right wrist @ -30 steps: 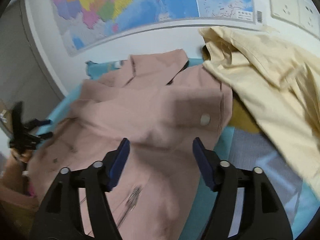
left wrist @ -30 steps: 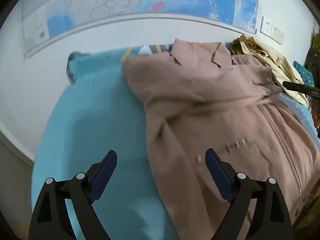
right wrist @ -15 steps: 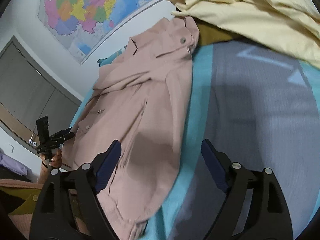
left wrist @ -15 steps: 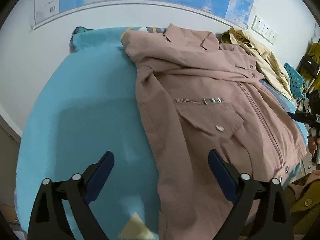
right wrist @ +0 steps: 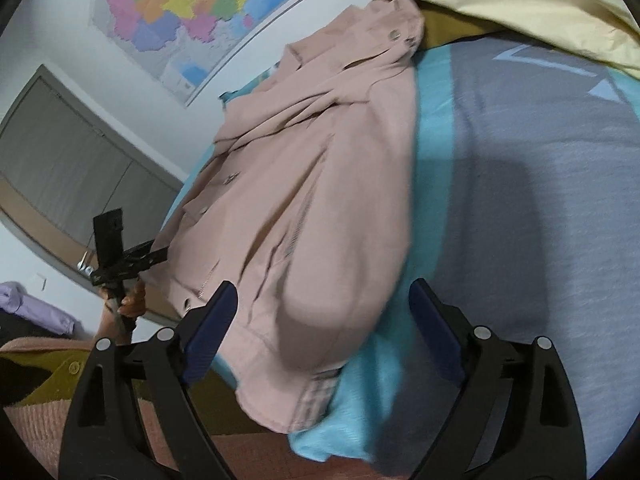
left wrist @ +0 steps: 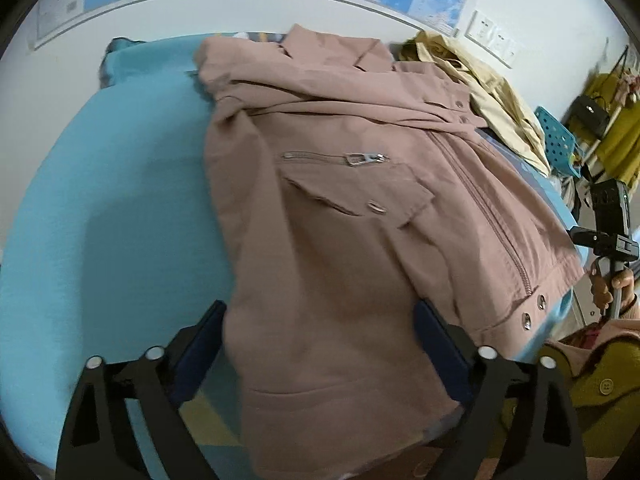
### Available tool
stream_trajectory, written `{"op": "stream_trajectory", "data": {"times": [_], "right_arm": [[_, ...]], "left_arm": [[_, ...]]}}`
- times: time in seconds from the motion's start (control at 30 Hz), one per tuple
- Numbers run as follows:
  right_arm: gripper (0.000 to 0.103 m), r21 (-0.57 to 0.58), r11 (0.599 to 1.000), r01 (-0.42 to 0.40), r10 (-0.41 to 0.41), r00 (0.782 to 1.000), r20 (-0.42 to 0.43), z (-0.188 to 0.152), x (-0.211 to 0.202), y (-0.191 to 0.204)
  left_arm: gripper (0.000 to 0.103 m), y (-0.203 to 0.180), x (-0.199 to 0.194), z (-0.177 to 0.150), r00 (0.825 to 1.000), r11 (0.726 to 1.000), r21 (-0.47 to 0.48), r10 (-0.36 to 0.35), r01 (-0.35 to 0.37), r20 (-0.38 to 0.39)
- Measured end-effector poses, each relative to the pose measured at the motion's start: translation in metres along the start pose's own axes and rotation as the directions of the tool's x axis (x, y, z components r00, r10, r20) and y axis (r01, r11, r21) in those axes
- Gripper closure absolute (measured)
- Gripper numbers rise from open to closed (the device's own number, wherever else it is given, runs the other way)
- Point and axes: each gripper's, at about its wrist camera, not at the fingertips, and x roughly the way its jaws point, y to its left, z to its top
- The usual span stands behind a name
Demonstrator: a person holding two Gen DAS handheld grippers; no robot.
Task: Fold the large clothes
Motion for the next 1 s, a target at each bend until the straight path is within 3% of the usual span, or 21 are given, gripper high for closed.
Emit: {"op": "stream_trajectory", "data": {"times": [0.03, 0.1, 0.17, 0.2, 0.3, 0.4, 0.47, 0.5, 0.53, 0.57, 0.63, 0.67, 0.7, 0.8, 1.0], "right_arm": [[0.016, -0.010, 1.000, -0.001, 0.001, 1.000, -0.002, -0.001, 0.001, 0.002], [0.018, -0.011, 0.997, -0.071, 0.071, 0.997, -0.026, -0.004, 0.007, 0.006], [0.019, -0.027, 0.997, -0.068, 0.068, 0.997, -0.026, -0.005, 0.011, 0.011], [0.019, -0.037, 0.997, -0.073, 0.072, 0.997, -0.028, -0.005, 0.013, 0.013], [0.023, -0.016, 0.995, -0.099, 0.098, 0.995, -0.022, -0.005, 0.014, 0.011], [0.029, -0.020, 0.994, -0.109, 0.108, 0.994, -0.021, -0.005, 0.014, 0.011], [0.042, -0.002, 0.990, -0.142, 0.142, 0.990, -0.026, -0.007, 0.014, 0.007], [0.046, 0.011, 0.989, -0.148, 0.148, 0.989, -0.024, -0.008, 0.015, 0.005], [0.054, 0.019, 0.989, -0.145, 0.146, 0.989, -0.025, -0.009, 0.015, 0.004], [0.060, 0.021, 0.989, -0.145, 0.145, 0.989, -0.027, -0.009, 0.016, 0.003], [0.071, 0.049, 0.985, -0.164, 0.165, 0.986, -0.028, -0.010, 0.017, 0.000], [0.086, 0.064, 0.984, -0.169, 0.171, 0.985, -0.022, -0.011, 0.018, -0.002], [0.093, 0.084, 0.981, -0.177, 0.179, 0.984, -0.017, -0.012, 0.019, -0.006], [0.095, 0.103, 0.957, -0.270, 0.267, 0.963, 0.044, -0.012, 0.008, -0.003], [0.096, -0.028, 0.932, -0.362, 0.362, 0.919, 0.159, -0.006, -0.044, 0.038]], "left_arm": [[0.030, -0.001, 0.000, 0.000, 1.000, 1.000, -0.003, 0.000, 0.000, 0.001], [0.039, 0.000, -0.002, 0.002, 1.000, 1.000, -0.018, 0.000, 0.000, -0.001], [0.040, 0.004, -0.001, 0.004, 1.000, 0.999, -0.049, -0.012, 0.011, -0.009], [0.037, 0.005, -0.001, 0.005, 1.000, 0.998, -0.057, -0.019, 0.018, -0.008], [0.007, -0.002, 0.004, 0.005, 0.998, 0.997, -0.045, -0.065, 0.064, -0.023], [0.007, -0.011, 0.009, 0.006, 0.999, 1.000, 0.002, -0.025, 0.025, -0.020], [0.014, -0.009, 0.009, 0.008, 1.000, 1.000, -0.013, -0.027, 0.027, -0.013], [0.029, -0.008, 0.008, 0.010, 1.000, 0.999, -0.023, -0.025, 0.025, -0.008], [0.052, -0.006, 0.007, 0.011, 1.000, 0.999, -0.038, -0.014, 0.014, -0.004], [0.061, -0.001, 0.007, 0.013, 1.000, 0.997, -0.075, 0.020, -0.020, -0.006], [0.095, 0.007, 0.006, 0.014, 0.997, 0.989, -0.123, 0.081, -0.082, -0.012], [0.097, 0.011, 0.006, 0.013, 0.997, 0.986, -0.146, 0.078, -0.079, -0.013], [0.099, 0.015, 0.003, 0.013, 0.998, 0.983, -0.172, 0.061, -0.061, -0.007], [0.100, 0.019, -0.013, 0.012, 0.998, 0.977, -0.207, 0.053, -0.044, 0.039], [0.101, 0.020, -0.066, 0.017, 0.987, 0.970, -0.243, 0.027, 0.011, 0.155]]}}
